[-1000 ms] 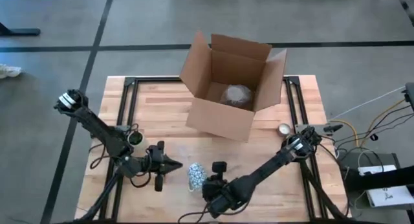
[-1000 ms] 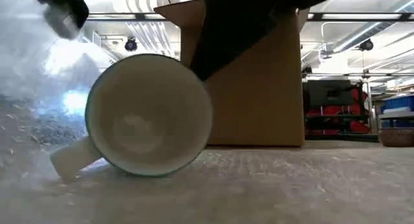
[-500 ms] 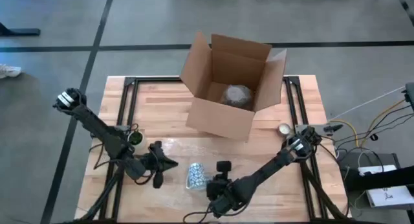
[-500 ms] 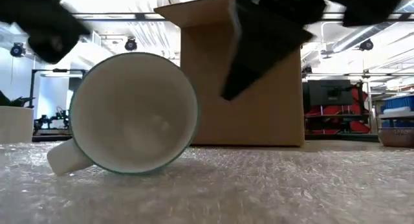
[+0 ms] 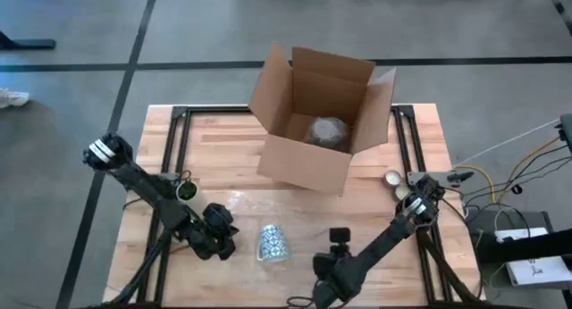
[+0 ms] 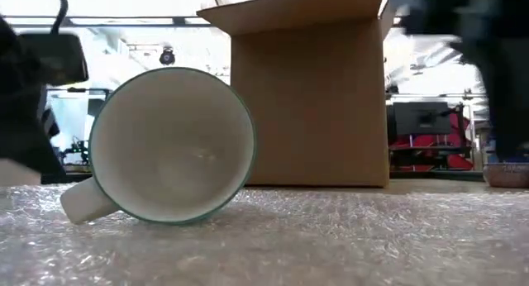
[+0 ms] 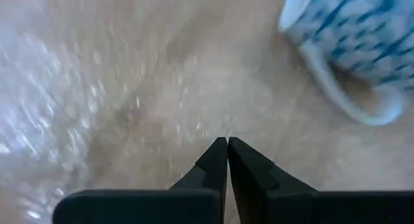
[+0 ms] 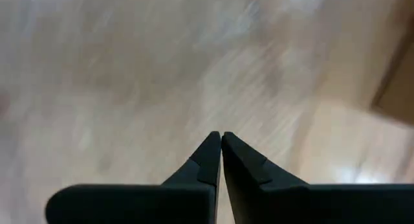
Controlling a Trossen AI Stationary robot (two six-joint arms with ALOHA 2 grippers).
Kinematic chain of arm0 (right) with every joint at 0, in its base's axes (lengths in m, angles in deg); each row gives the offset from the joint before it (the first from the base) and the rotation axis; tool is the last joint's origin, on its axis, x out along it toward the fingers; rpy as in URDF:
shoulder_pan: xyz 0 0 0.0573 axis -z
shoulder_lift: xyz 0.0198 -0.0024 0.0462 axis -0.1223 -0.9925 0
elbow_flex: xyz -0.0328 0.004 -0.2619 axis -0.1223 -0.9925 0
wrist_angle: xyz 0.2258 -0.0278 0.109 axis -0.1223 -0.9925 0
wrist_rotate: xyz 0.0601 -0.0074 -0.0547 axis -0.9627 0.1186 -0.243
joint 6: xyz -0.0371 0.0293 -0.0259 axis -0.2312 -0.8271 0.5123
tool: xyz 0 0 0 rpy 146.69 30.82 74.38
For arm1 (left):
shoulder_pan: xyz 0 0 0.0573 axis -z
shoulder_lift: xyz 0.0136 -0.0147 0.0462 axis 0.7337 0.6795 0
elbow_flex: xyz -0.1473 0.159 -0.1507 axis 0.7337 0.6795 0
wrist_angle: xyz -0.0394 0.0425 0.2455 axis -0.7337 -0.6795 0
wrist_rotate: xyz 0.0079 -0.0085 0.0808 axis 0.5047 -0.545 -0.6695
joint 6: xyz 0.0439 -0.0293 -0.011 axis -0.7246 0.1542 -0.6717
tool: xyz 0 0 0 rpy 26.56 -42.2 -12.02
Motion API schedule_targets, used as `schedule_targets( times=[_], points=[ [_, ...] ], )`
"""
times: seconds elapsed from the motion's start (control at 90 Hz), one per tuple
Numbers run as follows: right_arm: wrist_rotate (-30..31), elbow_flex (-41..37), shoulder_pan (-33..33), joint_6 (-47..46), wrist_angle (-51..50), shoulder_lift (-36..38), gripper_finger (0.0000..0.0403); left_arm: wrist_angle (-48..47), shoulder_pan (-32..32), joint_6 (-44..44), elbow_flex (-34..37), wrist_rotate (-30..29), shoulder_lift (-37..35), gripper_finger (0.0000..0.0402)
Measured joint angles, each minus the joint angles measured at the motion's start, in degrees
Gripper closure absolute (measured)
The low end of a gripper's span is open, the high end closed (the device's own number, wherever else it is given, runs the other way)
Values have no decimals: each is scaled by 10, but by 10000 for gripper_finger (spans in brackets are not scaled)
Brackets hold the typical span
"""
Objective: Wrap mug
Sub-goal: Wrap the blue patterned mug with the bubble wrap
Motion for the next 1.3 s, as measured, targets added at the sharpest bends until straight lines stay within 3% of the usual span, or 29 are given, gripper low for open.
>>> schedule_targets(
  times=[0.178, 0.4, 0.622, 0.889, 1.156, 1.3],
  points=[
    [-59, -73, -3, 8, 1, 0, 403, 3, 0, -6, -33, 27, 48, 401],
    [-75, -136, 18, 39, 20, 6, 403, -16, 3, -70, -75, 100, 55, 401],
    [21, -143, 66, 92, 17, 11, 403, -103, 11, -71, -97, 117, 44, 402],
    [113, -143, 107, 120, -82, 66, 403, -125, 59, -15, -99, 116, 40, 402],
    [117, -141, 92, 34, -57, 146, 403, -125, 137, -12, -110, -9, 40, 402],
    [111, -169, 87, 55, 17, 187, 403, -125, 139, -31, -109, -149, 40, 402]
  ],
)
